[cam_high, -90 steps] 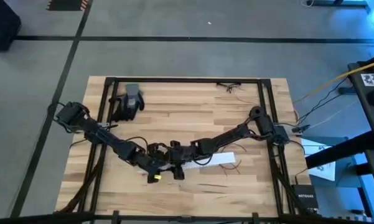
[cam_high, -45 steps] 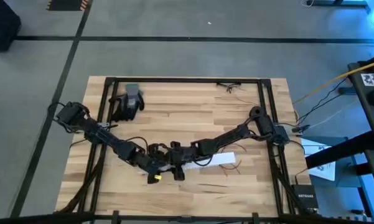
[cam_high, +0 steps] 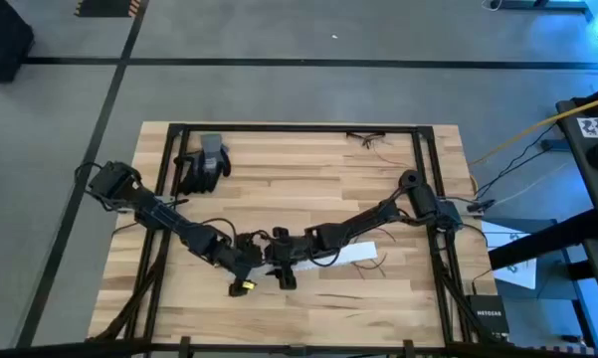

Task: Ziptie cables
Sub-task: Close the white cable duct

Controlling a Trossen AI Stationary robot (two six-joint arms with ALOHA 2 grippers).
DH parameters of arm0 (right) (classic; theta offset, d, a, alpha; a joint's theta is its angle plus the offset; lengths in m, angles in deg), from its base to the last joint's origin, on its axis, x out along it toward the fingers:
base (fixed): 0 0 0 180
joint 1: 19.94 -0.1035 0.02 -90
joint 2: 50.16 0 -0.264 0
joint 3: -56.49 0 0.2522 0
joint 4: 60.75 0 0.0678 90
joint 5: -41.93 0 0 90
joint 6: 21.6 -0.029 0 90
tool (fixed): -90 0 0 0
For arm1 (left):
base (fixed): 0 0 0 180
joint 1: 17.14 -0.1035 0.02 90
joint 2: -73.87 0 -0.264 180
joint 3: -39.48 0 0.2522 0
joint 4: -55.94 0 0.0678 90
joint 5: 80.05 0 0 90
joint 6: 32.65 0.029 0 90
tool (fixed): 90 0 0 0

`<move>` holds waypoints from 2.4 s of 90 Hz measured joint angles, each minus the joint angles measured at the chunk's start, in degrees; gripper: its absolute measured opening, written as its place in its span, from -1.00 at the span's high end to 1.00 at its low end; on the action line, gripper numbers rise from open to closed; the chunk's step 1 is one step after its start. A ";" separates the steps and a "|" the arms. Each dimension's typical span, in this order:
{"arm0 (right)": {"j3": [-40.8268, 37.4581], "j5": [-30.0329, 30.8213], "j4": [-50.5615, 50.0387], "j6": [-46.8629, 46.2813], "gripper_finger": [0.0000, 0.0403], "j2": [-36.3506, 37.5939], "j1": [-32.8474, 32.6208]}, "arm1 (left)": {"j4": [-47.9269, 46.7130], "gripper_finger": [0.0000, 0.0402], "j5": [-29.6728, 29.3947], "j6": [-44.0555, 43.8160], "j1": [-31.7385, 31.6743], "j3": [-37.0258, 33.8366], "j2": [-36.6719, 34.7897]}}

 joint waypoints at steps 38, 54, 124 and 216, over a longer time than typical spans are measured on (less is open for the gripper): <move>0.02 0.51 -0.13 -0.03 -0.14 0.00 0.04 | -14.05 -0.90 -12.95 -13.76 11.28 -0.05 -11.64; 0.02 0.49 -0.09 0.17 -0.14 0.00 0.04 | -13.60 -0.90 -13.11 -25.95 15.41 -0.05 -11.51; 0.04 2.02 0.07 0.84 -0.14 0.00 0.09 | -20.46 -0.90 -20.32 -28.51 12.69 -0.07 -11.09; 0.04 1.41 1.05 1.49 -0.14 0.00 0.07 | 1.25 -0.90 -35.65 -27.56 19.42 -13.60 -13.45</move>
